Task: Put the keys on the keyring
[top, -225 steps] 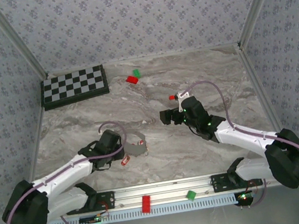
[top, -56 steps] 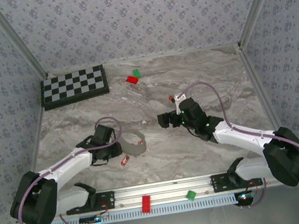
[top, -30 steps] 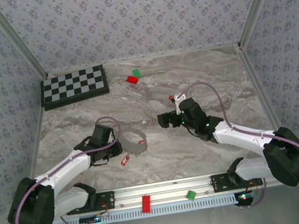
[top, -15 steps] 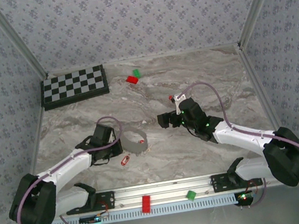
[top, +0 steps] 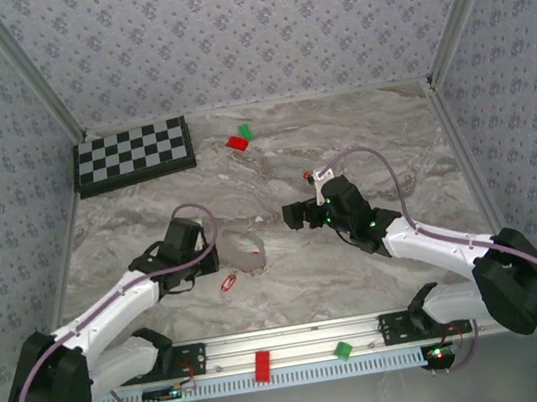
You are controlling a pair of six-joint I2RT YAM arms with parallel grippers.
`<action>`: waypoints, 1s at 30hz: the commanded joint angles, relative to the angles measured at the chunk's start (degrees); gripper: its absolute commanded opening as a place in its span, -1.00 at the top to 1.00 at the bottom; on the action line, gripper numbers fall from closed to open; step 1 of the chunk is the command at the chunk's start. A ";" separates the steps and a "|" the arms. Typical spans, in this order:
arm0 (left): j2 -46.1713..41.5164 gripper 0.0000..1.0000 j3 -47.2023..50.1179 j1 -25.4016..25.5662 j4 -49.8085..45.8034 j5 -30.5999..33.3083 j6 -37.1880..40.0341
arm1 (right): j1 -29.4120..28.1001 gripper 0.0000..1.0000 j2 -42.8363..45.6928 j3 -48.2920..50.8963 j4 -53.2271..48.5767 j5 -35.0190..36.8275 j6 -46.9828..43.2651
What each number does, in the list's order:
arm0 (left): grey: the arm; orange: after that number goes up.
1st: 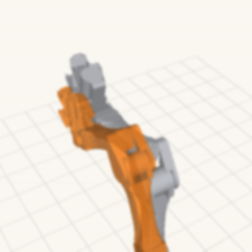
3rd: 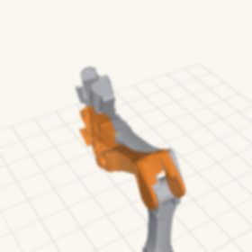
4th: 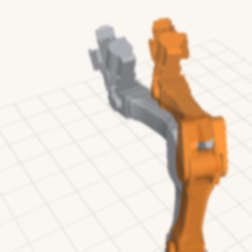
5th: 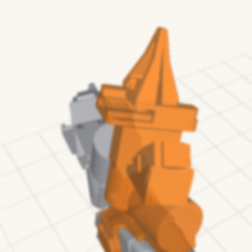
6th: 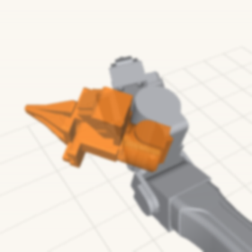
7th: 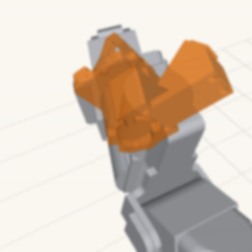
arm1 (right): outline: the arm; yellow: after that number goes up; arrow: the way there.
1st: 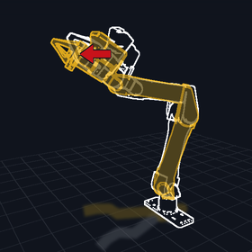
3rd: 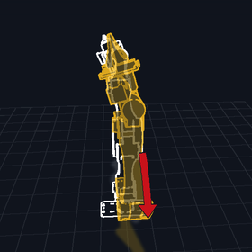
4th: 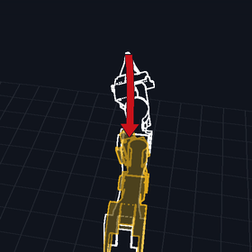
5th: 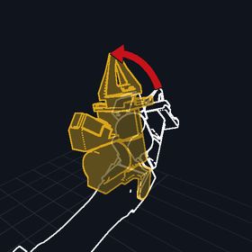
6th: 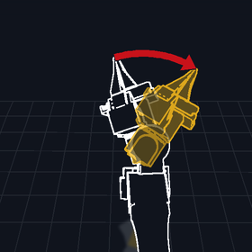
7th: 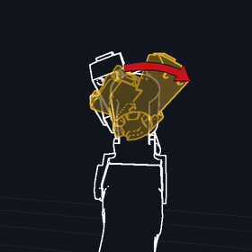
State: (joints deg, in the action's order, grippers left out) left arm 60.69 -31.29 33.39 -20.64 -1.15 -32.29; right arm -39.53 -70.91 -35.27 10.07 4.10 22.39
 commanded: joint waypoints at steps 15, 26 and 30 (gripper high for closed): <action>5.63 1.00 -11.26 12.76 10.53 21.47 15.18 | 0.68 -0.99 4.67 4.27 6.70 3.64 -2.42; 12.08 1.00 -22.97 12.83 7.10 10.25 18.22 | 4.60 -0.99 6.89 5.06 6.06 -3.89 -1.38; 12.09 1.00 -26.99 12.81 2.92 4.86 18.80 | 5.16 -0.99 7.61 3.56 4.10 -5.88 -1.43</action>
State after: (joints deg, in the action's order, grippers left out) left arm 73.28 -54.65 45.89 -15.18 9.04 -15.09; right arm -34.61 -64.77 -30.46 15.03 1.15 21.15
